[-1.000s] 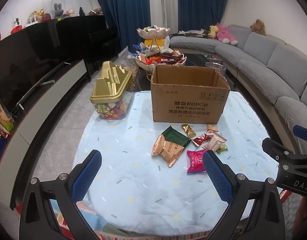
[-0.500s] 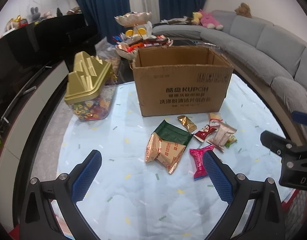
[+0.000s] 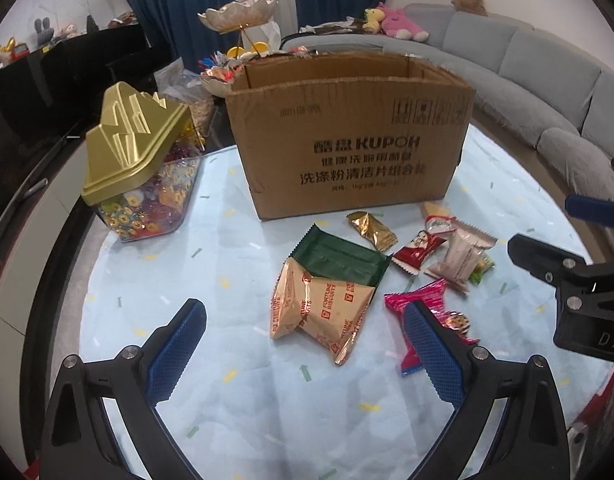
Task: Organize snacks
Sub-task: 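Reach the left tool to the beige biscuit bag while the right tool reaches the pale wrapped snack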
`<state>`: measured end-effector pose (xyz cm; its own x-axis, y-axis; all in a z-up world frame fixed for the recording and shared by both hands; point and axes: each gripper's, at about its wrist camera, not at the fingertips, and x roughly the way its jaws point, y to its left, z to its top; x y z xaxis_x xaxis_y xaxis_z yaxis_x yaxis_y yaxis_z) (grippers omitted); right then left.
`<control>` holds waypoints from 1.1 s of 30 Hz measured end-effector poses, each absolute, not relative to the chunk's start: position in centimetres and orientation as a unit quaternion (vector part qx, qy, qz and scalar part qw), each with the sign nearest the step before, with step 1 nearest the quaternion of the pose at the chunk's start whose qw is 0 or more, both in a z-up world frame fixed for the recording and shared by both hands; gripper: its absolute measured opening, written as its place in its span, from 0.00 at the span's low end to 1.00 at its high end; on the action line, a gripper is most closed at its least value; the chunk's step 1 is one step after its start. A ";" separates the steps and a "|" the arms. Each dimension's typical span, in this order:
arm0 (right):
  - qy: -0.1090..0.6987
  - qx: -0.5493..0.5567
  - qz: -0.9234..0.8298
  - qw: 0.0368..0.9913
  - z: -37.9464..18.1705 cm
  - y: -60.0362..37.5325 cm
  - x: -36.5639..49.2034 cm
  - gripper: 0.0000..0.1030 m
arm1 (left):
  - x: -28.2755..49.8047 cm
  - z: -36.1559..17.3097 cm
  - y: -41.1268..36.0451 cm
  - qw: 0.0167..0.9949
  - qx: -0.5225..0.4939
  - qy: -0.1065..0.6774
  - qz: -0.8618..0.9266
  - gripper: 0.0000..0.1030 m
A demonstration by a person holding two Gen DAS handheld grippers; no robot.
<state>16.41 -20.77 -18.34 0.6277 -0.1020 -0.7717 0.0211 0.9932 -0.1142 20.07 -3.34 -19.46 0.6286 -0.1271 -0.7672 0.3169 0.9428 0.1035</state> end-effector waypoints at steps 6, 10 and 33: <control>0.427 -0.050 -0.027 0.902 -19.8 -20.9 17.8 0.82 | 21.1 -21.5 -3.9 0.889 0.125 0.420 -0.130 0.94; 0.428 -0.051 -0.023 0.902 -20.9 -21.1 18.7 0.80 | 21.7 -22.6 -4.2 0.885 0.130 0.425 -0.134 0.87; 0.463 -0.032 0.037 0.885 -26.1 -20.4 21.2 0.43 | 23.4 -26.2 -4.0 0.874 0.109 0.450 -0.145 0.70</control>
<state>21.25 -20.45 -26.09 0.5688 0.0356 -0.8217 -0.0956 0.9952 -0.0230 23.42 -3.96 -26.20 0.5532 -0.1555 -0.8184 0.3524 0.9339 0.0607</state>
